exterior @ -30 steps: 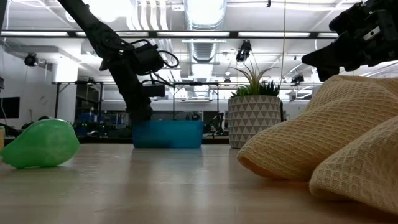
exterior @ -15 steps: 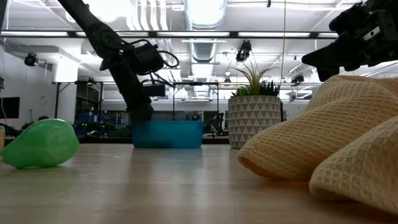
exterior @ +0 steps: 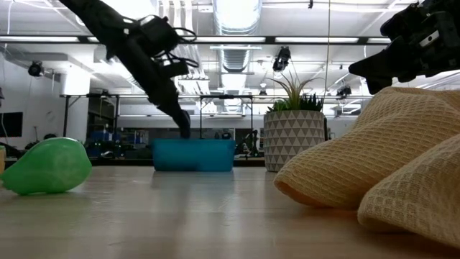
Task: Pick and placing Produce into tupperware
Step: Put the violet eggplant into the blue bin
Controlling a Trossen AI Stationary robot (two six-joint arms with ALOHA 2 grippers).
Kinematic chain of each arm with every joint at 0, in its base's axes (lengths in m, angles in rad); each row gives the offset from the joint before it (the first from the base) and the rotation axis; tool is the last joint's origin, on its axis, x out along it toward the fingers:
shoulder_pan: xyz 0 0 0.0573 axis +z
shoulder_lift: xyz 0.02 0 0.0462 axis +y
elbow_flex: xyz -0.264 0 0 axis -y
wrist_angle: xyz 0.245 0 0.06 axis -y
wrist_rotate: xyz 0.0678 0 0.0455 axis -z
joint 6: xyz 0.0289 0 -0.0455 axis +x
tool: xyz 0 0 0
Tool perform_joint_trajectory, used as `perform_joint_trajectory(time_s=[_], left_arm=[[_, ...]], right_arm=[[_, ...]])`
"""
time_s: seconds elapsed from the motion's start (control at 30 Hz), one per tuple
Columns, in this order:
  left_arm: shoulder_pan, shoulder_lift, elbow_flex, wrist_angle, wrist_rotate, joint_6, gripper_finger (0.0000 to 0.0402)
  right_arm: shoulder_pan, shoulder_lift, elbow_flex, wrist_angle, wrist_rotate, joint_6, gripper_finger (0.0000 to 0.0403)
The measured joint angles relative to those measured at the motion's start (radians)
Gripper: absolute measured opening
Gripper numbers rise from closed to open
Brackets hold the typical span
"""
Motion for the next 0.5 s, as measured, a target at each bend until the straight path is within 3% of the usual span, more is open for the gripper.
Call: perform_joint_trajectory(time_s=[0.17, 0.5], left_arm=[[0.001, -0.026, 0.000, -0.034, 0.002, 0.001, 0.0158], [0.005, 0.046, -0.002, -0.025, -0.005, 0.004, 0.0158]], right_arm=[[0.000, 0.000, 0.000, 0.000, 0.000, 0.001, 0.0009], [0.000, 0.000, 0.000, 0.000, 0.000, 0.001, 0.0009]])
